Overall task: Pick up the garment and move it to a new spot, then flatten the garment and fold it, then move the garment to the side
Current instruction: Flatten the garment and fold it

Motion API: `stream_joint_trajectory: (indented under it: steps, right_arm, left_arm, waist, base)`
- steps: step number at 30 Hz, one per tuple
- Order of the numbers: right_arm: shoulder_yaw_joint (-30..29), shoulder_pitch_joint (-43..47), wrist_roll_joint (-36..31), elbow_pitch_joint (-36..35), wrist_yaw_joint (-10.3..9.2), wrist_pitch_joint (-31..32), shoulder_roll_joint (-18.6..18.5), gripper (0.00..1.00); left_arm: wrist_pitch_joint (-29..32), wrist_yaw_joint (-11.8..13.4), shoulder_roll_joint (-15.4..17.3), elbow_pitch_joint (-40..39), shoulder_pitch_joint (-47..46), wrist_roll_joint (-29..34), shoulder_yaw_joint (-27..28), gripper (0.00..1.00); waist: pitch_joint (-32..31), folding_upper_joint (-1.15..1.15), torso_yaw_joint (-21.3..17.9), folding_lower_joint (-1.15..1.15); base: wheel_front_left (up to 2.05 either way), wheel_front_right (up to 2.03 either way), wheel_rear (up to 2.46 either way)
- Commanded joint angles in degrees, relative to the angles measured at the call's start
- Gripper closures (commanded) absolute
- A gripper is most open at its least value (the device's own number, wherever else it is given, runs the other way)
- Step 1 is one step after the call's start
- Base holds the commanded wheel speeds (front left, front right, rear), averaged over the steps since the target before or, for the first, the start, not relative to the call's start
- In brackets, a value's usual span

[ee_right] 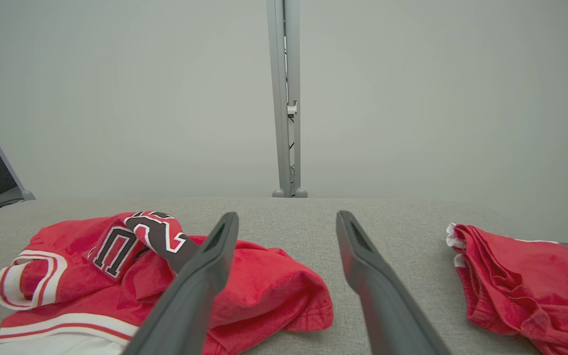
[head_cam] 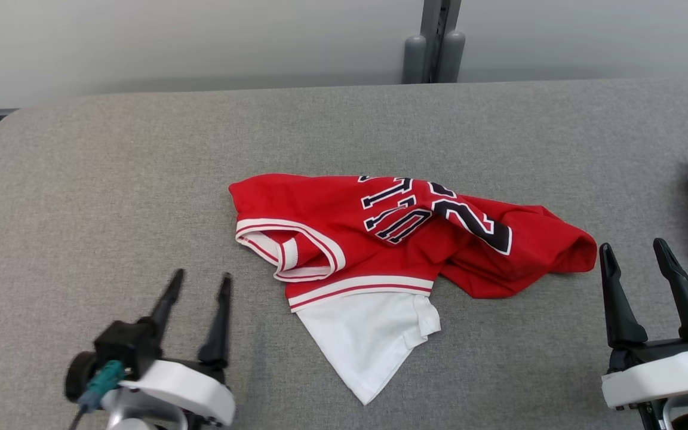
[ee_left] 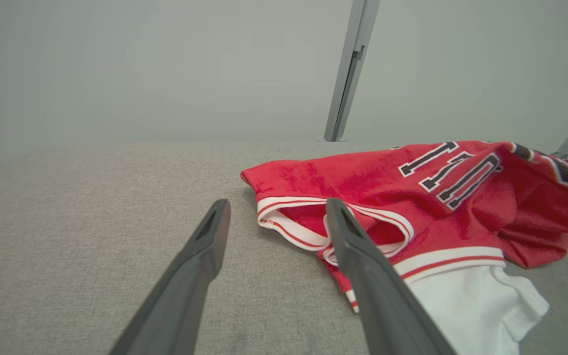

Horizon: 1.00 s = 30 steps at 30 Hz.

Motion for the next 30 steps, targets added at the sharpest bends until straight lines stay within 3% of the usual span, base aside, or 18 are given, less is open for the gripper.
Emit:
stream_joint_trajectory:
  steps: [1,11,19,20,21,30]
  right_arm:
    - [0.0,0.0,0.3,-0.3,0.01,0.1,-0.1,0.0]
    - [1.7,-2.6,1.2,0.3,0.01,-0.4,-0.1,0.0]
    - [1.8,-3.8,1.3,1.4,0.01,-1.2,-0.1,0.0]
    - [1.8,-3.8,1.5,1.5,0.01,-1.4,-0.1,0.0]
    - [1.6,-3.7,1.7,1.7,0.01,-1.5,-0.1,0.0]
    - [0.6,-3.4,2.3,2.7,0.01,-2.2,-0.1,0.0]
  left_arm:
    - [1.2,-0.8,-0.4,0.0,-0.5,-0.3,-1.3,0.0]
    - [10.5,-5.3,-4.5,7.7,-4.3,-5.1,-7.3,0.0]
    - [12.6,-5.0,-4.5,16.5,-8.7,-7.2,-6.2,0.0]
    - [12.5,-5.3,-4.4,16.8,-8.9,-7.3,-6.2,0.54]
    - [12.2,-5.6,-4.3,16.8,-9.1,-7.4,-6.1,1.0]
    - [9.0,-3.5,-0.6,11.3,-8.1,-7.9,-2.2,1.0]
  waist:
    - [0.5,0.0,-0.1,0.0]
    - [4.7,0.0,-3.4,0.0]
    - [6.8,0.0,-7.2,0.0]
    - [7.0,0.0,-7.4,0.0]
    - [7.1,0.0,-7.6,0.0]
    - [7.2,0.0,-6.9,0.0]
  base:
    - [0.0,0.0,0.0]
    - [0.0,0.0,0.0]
    - [0.0,0.0,0.0]
    - [0.0,0.0,0.0]
    - [0.0,0.0,0.0]
    - [0.0,0.0,0.0]
